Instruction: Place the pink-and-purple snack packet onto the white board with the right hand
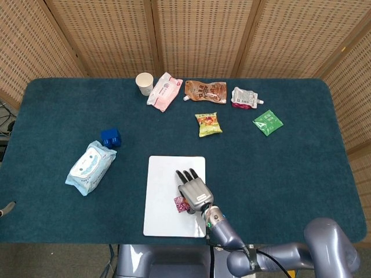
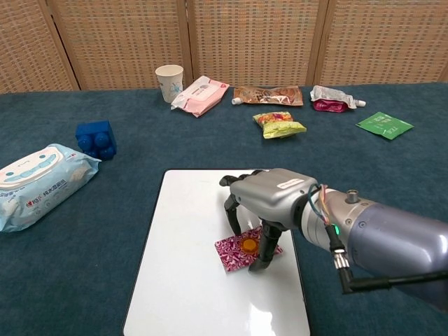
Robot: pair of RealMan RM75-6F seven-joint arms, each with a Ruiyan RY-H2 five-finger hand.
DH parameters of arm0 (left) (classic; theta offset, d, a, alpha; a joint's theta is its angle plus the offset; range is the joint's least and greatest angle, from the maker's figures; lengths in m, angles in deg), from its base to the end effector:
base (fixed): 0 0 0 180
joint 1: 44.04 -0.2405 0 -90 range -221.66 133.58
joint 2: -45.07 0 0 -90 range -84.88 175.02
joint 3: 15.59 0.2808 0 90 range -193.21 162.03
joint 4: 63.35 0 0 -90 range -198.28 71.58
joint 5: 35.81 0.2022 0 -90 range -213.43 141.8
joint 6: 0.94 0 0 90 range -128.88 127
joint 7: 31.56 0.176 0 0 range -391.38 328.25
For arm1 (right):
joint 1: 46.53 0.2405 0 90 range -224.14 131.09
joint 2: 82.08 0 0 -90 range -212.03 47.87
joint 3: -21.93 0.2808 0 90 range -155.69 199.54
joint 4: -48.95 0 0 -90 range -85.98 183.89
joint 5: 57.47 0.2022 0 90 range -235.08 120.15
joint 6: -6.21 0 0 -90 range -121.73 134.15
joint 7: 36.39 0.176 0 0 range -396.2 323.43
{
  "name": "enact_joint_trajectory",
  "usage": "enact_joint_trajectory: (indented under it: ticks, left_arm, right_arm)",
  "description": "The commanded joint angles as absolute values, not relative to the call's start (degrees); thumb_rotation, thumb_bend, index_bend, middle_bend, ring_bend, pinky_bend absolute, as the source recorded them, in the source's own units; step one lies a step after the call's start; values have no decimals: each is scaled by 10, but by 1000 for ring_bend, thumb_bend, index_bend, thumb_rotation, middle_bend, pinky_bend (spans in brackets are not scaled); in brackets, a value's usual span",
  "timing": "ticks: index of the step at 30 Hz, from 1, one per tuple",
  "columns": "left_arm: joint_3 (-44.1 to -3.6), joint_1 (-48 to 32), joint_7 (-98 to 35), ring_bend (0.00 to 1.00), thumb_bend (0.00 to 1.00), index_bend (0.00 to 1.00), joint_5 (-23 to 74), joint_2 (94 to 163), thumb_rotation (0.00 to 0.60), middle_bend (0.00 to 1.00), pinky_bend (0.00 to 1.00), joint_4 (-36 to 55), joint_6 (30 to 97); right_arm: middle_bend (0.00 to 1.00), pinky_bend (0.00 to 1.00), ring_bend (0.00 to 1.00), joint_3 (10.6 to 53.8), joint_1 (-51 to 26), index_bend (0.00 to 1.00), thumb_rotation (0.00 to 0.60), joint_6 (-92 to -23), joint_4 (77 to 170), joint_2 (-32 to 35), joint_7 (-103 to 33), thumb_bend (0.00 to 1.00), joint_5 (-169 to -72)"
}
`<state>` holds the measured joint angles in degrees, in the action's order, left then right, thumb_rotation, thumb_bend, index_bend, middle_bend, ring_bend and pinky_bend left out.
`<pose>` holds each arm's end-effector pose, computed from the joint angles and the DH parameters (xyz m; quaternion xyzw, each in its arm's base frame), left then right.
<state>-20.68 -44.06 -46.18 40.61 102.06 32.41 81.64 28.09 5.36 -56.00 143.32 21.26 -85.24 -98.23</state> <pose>-0.3663 0.1891 0.2256 -0.4755 -0.4918 -0.4000 0.6099 -0.0822 -0.3194 -0.1187 0.8121 -0.3645 0.2740 0.3640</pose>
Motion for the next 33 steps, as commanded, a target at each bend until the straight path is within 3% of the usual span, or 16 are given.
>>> enact_joint_trajectory:
  ticks: [1, 7, 17, 24, 33]
  left_arm:
    - [-207, -440, -462, 0, 0, 0, 406, 1021, 587, 0, 0, 324, 816]
    - [-207, -441, -465, 0, 0, 0, 406, 1020, 586, 0, 0, 323, 816]
    - [-206, -443, -469, 0, 0, 0, 413, 1017, 587, 0, 0, 328, 822]
    - [-204, -445, -463, 0, 0, 0, 421, 1015, 588, 0, 0, 335, 829]
    - [-202, -448, -455, 0, 0, 0, 428, 1015, 587, 0, 0, 341, 839]
  right_arm:
    - [0, 0, 0, 283, 51, 96, 600, -572, 1440, 212, -857, 0, -978]
    - [0, 0, 0, 288, 46, 91, 600, -586, 1484, 181, -858, 0, -982]
    - [0, 0, 0, 283, -20, 91, 600, -633, 1589, 9, -747, 0, -1116]
    - [0, 0, 0, 248, -114, 91, 600, -668, 1498, -93, -514, 0, -1259]
    - [0, 0, 0, 214, -221, 25, 600, -752, 1310, -93, -291, 0, -1336]
